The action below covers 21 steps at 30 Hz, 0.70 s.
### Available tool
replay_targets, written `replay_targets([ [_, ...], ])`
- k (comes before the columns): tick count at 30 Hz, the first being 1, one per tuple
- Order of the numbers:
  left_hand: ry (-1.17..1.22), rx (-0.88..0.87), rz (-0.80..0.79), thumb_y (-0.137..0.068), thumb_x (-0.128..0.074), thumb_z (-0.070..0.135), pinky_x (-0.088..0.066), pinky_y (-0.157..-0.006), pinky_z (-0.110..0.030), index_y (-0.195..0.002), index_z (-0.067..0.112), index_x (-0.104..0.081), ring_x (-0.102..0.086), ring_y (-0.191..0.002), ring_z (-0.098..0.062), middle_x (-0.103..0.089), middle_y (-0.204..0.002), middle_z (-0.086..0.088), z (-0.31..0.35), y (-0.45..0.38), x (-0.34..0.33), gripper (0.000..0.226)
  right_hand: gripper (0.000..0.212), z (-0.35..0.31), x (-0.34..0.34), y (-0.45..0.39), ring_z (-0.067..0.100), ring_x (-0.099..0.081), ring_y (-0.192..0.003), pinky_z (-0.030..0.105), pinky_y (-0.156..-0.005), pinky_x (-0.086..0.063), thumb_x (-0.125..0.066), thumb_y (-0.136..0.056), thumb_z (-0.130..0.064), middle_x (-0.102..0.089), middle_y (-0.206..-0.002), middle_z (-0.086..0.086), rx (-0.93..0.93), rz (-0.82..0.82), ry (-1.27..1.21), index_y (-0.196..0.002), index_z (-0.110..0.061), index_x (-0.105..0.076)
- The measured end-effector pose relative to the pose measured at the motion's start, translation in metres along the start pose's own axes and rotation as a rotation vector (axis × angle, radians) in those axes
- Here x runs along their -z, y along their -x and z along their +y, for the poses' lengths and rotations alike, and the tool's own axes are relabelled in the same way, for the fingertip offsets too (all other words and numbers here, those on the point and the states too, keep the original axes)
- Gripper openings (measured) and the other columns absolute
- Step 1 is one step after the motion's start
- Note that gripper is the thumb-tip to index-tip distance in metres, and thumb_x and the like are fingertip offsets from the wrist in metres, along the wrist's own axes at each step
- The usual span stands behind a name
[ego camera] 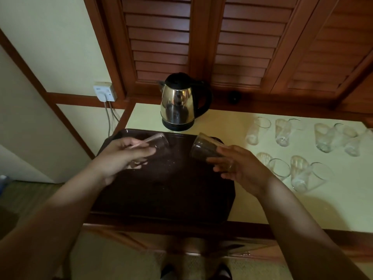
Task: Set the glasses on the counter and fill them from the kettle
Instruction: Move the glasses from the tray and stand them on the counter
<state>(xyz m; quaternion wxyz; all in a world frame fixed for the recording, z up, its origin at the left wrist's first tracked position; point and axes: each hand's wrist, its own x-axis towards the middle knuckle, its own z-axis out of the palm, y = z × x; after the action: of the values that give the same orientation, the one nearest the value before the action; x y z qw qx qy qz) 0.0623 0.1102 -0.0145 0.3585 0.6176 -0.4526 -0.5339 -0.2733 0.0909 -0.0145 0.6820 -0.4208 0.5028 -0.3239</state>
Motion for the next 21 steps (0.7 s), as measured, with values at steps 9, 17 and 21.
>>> replay_targets([
  [9, 0.684, 0.132, -0.091, -0.063, -0.087, 0.007, -0.065, -0.08, -0.049, -0.122, 0.008, -0.067, -0.078, -0.09, -0.027, -0.079, -0.097, -0.014, -0.016, 0.012, -0.038, 0.062, 0.043, 0.021, -0.024, 0.0, 0.021, -0.069, -0.077, 0.038, -0.073, -0.061, -0.074, -0.069, -0.009, -0.067, -0.084, 0.005, -0.02, -0.125, -0.04, -0.112, -0.012, -0.068],
  [17, 0.615, 0.327, 0.004, -0.085, -0.059, 0.006, -0.059, -0.083, -0.048, -0.102, 0.01, -0.068, -0.073, -0.092, -0.027, -0.075, -0.094, -0.008, 0.018, 0.01, -0.081, 0.019, 0.047, 0.016, -0.024, -0.006, 0.021, -0.077, -0.096, 0.034, -0.084, -0.059, -0.091, -0.074, -0.007, -0.08, -0.102, 0.004, 0.082, 0.041, 0.278, -0.112, -0.021, -0.066],
  [21, -0.077, 0.081, 0.328, -0.089, -0.073, 0.006, -0.064, -0.075, -0.045, -0.117, 0.019, -0.064, -0.071, -0.088, -0.026, -0.074, -0.106, -0.007, 0.026, 0.011, -0.101, 0.032, 0.05, 0.001, -0.006, -0.001, 0.019, -0.078, -0.099, 0.035, -0.091, -0.059, -0.095, -0.072, -0.018, -0.081, -0.101, 0.0, 0.063, -0.156, 0.408, -0.113, -0.025, -0.067],
])
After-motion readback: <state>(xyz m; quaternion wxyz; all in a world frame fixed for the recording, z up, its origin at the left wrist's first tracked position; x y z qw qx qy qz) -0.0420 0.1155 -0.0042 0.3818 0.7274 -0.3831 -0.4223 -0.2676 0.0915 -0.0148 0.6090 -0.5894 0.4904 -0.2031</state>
